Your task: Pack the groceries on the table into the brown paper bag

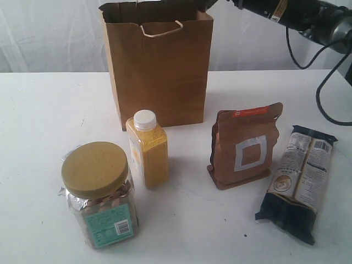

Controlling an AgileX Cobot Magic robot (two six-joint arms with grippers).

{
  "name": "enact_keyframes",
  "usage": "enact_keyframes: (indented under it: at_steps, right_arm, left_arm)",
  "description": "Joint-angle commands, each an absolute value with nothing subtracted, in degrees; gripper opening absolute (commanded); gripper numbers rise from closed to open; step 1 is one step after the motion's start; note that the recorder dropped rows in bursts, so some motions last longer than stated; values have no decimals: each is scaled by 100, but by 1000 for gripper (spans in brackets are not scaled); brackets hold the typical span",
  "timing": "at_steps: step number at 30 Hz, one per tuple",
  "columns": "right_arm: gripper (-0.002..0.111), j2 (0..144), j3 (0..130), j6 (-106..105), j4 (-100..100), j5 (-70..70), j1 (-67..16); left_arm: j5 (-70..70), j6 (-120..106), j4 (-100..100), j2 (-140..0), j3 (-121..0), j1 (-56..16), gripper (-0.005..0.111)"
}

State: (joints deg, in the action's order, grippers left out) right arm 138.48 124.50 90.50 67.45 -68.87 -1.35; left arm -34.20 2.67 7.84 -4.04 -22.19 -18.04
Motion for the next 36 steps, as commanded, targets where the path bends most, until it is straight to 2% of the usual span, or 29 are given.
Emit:
enact_keyframes:
  at_steps: [1,13,14,16,18,20,24,31,36]
  right_arm:
    - [0,14000,12520,8956,6505,-6996,-193]
    - [2,14035,12520,8865,6509,-6996,-393]
    - [6,14035,12520,8865,6529,-6996,-397]
    - [21,14035,12520,8684,6544,-6996,-422]
    - [45,14035,12520,8658,6544,-6996,-422]
    - [57,14035,12520,8658,6544,-6996,-422]
    - [58,14035,12520,8668,6806,-6996,-422]
    - [59,13816,12520,8277,8920,-5957,-581]
    - [60,13690,12520,8098,9027,-5852,-698]
  left_arm:
    - [-3388,287,881,-403,-2177,-1778,0]
    - [-3389,287,891,-403,-2177,-1778,0]
    - [-3389,287,891,-403,-2177,-1778,0]
    - [-3389,287,891,-403,-2177,-1778,0]
    - [-3389,287,891,-403,-2177,-1778,0]
    - [-3389,287,891,-403,-2177,-1778,0]
    - [-3389,287,891,-403,-2177,-1778,0]
    - [-3389,287,891,-403,-2177,-1778,0]
    - [-3389,287,891,-403,-2177,-1778,0]
